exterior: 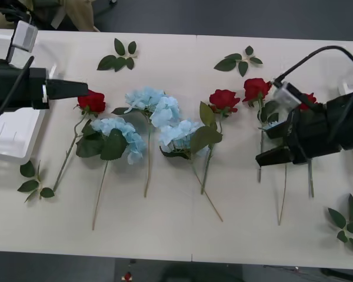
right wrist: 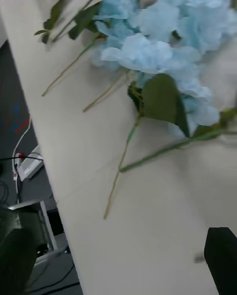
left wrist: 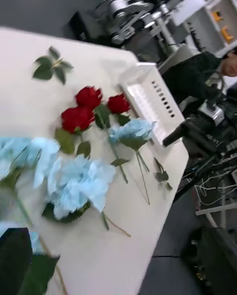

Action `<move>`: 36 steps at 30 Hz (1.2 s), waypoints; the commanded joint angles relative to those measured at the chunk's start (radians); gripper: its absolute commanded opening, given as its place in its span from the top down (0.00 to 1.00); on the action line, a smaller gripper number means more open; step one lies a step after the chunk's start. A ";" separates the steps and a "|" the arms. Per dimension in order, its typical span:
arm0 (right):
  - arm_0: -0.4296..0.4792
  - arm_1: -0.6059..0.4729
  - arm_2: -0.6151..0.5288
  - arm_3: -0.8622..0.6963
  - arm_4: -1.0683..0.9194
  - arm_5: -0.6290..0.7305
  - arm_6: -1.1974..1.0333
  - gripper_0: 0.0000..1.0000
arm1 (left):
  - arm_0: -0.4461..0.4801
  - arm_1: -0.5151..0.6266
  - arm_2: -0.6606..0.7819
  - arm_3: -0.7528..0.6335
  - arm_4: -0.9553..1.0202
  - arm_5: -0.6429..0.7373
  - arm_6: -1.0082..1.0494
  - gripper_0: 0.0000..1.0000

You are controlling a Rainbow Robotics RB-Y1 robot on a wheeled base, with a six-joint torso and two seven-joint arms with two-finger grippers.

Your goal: Put the red flowers into the right box and the blue flowers into the left box

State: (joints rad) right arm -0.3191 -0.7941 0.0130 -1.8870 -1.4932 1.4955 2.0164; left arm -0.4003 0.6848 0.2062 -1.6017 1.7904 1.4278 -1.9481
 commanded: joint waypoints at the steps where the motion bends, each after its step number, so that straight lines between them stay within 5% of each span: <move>1: -0.035 0.007 -0.070 -0.032 0.087 0.005 -0.240 0.00 | -0.003 0.050 0.004 0.074 -0.074 0.031 0.074 0.00; 12: -0.043 0.049 -0.235 -0.027 0.426 -0.001 -0.576 0.00 | -0.029 0.075 -0.019 0.175 -0.358 0.019 0.083 0.00; 18: -0.044 0.056 -0.306 0.036 0.487 -0.005 -0.708 0.00 | -0.086 0.075 -0.146 0.177 -0.528 -0.023 0.087 0.00; 25: -0.044 0.050 -0.335 0.124 0.579 -0.031 -0.740 0.00 | -0.107 0.062 -0.297 0.180 -0.680 -0.150 0.090 0.00; 36: -0.052 0.050 -0.309 0.293 0.660 -0.152 -0.735 0.00 | -0.164 -0.016 -0.323 0.325 -0.881 -0.181 0.075 0.00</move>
State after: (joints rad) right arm -0.3344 -0.7435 -0.3137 -1.6141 -0.8425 1.3811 1.3057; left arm -0.5180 0.6734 -0.1253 -1.2932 0.9427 1.2709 -1.8833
